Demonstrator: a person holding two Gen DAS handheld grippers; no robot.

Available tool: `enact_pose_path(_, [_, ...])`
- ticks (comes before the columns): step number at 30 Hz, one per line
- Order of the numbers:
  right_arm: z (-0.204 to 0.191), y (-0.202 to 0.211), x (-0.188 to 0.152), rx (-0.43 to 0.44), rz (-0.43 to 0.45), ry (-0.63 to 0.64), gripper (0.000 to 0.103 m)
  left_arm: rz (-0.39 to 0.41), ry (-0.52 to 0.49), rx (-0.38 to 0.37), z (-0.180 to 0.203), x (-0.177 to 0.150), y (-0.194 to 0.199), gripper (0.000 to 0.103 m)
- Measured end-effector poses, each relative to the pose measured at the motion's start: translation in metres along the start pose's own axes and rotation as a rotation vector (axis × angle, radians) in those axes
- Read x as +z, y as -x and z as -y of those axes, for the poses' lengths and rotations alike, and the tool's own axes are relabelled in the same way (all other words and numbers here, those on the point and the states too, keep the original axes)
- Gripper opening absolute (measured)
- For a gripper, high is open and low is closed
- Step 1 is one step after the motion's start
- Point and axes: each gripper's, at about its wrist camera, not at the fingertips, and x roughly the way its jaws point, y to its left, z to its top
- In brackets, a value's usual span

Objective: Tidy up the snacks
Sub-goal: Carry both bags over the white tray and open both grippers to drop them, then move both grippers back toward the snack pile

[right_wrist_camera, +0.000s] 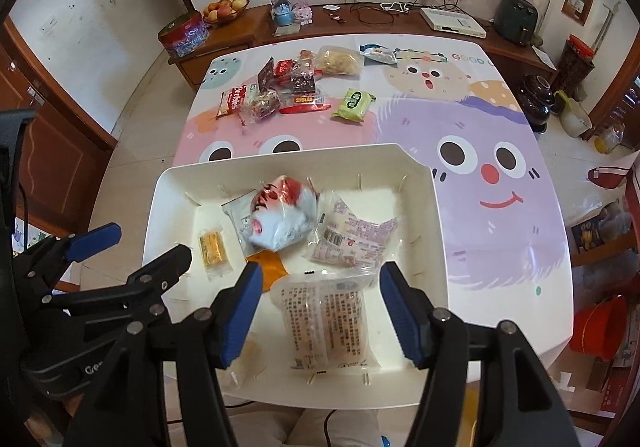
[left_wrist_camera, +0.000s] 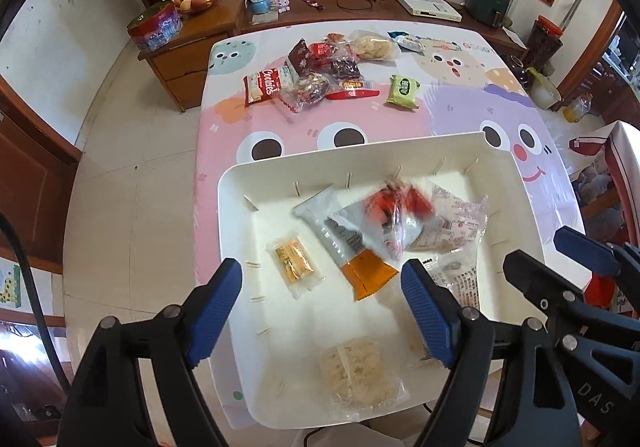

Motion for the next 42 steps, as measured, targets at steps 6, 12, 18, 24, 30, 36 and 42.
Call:
enact_pose_path(6, [-0.002, 0.003, -0.001, 0.0, 0.002, 0.005, 0.061, -0.002, 0.011, -0.009, -0.002, -0.001, 0.001, 0.081])
enact_pose_path(12, [-0.004, 0.003, -0.002, 0.0, 0.001, 0.007, 0.061, -0.002, 0.027, -0.018, -0.007, -0.002, 0.002, 0.081])
enact_pose_path(18, [-0.012, 0.004, 0.0, 0.004, -0.013, 0.023, 0.061, -0.009, 0.045, -0.019, -0.014, -0.002, 0.0, 0.081])
enact_pose_path(24, [-0.015, 0.0, 0.004, 0.006, -0.021, 0.032, 0.061, 0.0, 0.053, -0.011, -0.019, 0.0, -0.001, 0.081])
enact_pose_path(30, [-0.012, -0.004, 0.01, 0.007, -0.021, 0.017, 0.061, 0.059, 0.053, 0.015, -0.026, 0.015, 0.007, 0.081])
enact_pose_path(36, [0.001, -0.003, 0.032, 0.014, -0.002, -0.011, 0.061, 0.128, 0.065, 0.024, -0.035, 0.042, 0.018, 0.081])
enact_pose_path(42, [0.015, 0.0, 0.058, 0.022, 0.024, -0.033, 0.061, 0.202, 0.053, 0.066, -0.04, 0.071, 0.025, 0.086])
